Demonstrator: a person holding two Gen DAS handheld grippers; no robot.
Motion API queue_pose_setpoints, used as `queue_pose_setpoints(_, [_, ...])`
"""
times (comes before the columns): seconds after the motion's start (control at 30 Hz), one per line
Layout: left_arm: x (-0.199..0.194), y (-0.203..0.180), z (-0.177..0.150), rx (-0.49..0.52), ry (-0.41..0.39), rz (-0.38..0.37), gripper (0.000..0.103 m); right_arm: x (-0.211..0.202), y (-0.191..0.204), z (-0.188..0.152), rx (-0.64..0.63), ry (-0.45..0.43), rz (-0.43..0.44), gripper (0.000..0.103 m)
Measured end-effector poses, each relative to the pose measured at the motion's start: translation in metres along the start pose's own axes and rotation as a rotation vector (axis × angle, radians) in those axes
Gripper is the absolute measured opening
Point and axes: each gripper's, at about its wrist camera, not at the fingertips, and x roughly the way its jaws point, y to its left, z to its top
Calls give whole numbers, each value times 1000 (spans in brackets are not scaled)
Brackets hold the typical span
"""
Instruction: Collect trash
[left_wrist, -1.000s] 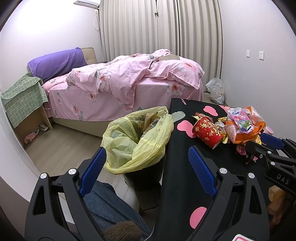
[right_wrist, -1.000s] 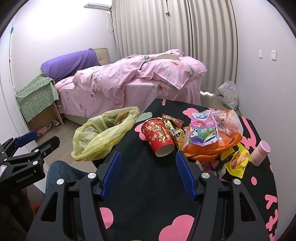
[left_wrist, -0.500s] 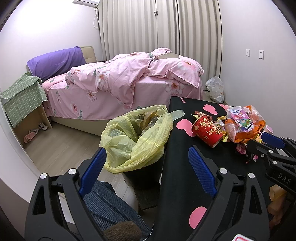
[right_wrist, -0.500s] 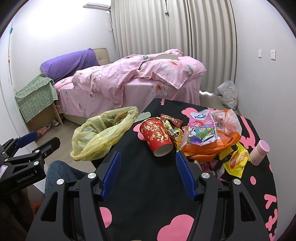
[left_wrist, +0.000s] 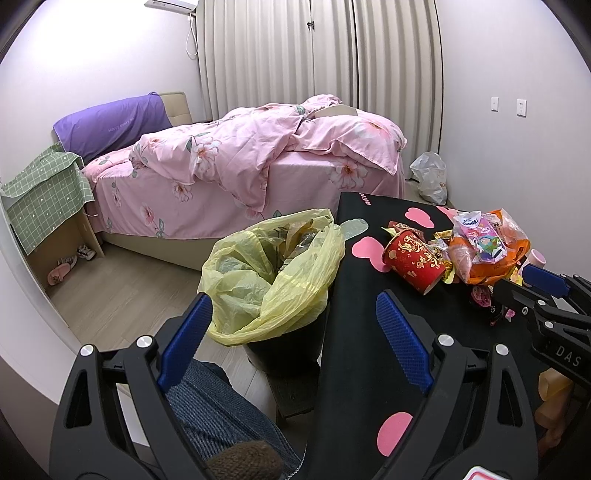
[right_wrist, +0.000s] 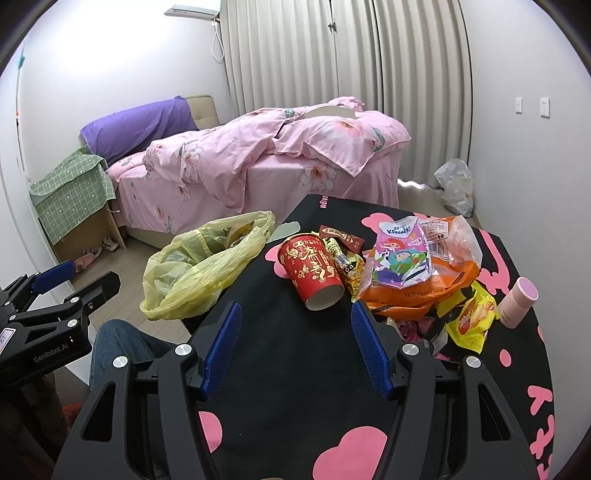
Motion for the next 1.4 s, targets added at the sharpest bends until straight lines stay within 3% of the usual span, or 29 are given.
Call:
queue_pose_setpoints(0.8, [0, -1, 1, 1, 0, 0, 86, 0, 0, 0, 3, 1, 0, 59])
queue_pose_setpoints(1.1, [11, -4, 3, 3, 1, -19, 86, -2, -9, 0, -13, -9, -42, 59])
queue_pose_setpoints(1.23, [34, -15, 10, 33, 5, -111, 86, -5, -37, 1, -2, -18, -134, 59])
queue_pose_setpoints(1.4, [87, -50, 23, 40, 86, -362, 90, -9, -90, -6, 81, -11, -222, 59])
